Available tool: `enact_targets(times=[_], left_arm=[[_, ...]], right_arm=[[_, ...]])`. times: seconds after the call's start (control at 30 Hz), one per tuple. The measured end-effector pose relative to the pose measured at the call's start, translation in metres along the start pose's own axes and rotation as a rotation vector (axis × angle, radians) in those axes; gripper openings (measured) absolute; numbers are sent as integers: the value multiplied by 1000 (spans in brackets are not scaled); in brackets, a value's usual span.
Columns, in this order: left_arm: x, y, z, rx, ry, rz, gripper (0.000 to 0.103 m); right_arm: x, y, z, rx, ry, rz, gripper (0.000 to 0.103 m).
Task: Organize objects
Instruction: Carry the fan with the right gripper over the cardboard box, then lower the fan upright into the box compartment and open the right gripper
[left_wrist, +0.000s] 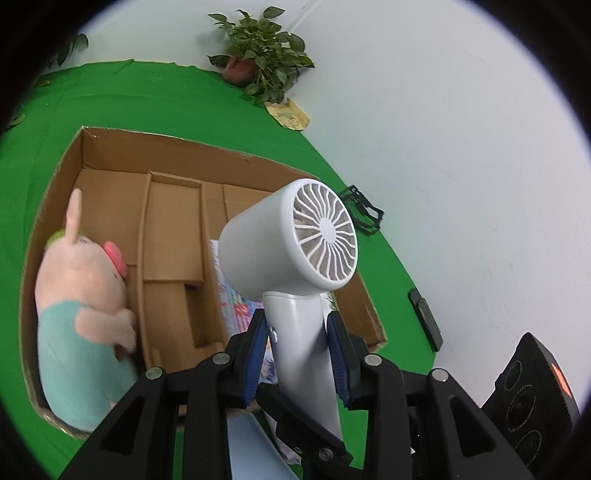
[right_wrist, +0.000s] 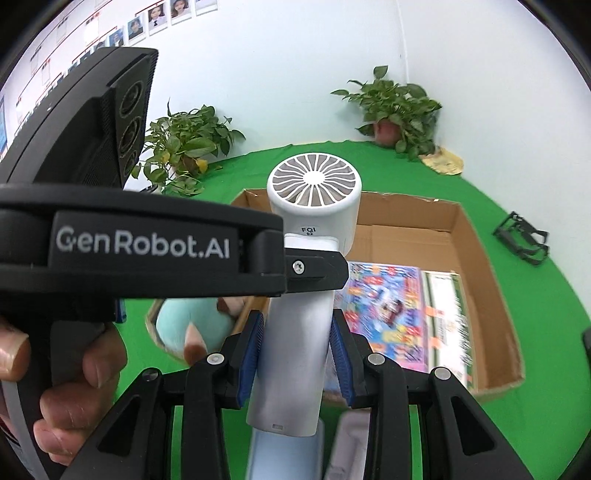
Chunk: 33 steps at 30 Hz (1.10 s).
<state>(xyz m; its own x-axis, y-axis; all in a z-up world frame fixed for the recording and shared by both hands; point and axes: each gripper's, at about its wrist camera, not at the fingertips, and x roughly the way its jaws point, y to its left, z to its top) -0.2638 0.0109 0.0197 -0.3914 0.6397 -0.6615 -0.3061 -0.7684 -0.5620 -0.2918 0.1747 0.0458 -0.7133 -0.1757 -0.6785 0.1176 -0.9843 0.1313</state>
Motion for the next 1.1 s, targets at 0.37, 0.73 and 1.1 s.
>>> enact_targets(times=[0.37, 0.73, 1.1], left_arm=[[33, 63, 31, -68, 52, 36, 30], [58, 79, 20, -57, 105, 87, 29], [61, 89, 18, -51, 122, 159, 30]], right_arm=[[63, 21, -20, 59, 70, 27, 34], [115, 7, -42, 127, 126, 28, 34], [124, -3, -47, 170, 137, 60, 35]])
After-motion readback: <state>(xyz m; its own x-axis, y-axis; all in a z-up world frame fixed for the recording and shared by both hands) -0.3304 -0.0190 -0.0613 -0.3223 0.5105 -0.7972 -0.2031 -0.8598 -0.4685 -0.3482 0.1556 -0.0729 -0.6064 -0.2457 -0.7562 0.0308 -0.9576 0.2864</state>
